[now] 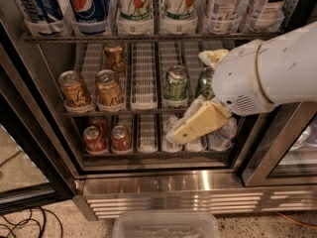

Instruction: Pick pepsi can from top shelf of fridge

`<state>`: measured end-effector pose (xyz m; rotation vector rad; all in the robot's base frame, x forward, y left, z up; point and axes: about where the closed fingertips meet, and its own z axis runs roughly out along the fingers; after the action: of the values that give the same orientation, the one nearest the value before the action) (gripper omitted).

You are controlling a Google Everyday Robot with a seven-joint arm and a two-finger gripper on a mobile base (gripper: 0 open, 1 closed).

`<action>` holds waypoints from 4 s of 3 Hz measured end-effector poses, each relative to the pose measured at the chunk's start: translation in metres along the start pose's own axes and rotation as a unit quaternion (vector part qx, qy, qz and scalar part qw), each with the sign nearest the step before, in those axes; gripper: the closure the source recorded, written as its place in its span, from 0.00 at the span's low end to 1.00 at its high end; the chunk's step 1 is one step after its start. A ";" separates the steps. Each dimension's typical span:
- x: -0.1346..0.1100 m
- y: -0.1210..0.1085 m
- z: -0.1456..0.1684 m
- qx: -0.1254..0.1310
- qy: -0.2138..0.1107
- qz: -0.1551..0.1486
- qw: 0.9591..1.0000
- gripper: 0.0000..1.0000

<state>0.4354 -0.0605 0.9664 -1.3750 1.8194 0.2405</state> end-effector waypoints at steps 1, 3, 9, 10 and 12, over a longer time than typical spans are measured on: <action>-0.026 0.004 0.023 0.037 -0.044 0.014 0.998 0.00; -0.083 -0.024 0.041 0.134 -0.140 0.015 0.981 0.00; -0.146 0.014 0.095 0.109 -0.266 0.127 0.949 0.00; -0.152 0.031 0.104 0.102 -0.275 0.149 0.944 0.00; -0.167 0.008 0.094 0.181 -0.299 0.107 0.931 0.00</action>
Offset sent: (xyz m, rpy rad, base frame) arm 0.0580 0.0747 0.0378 0.2633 -0.3404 -0.1885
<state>0.4855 0.1171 1.0205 -0.7359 1.4007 0.3699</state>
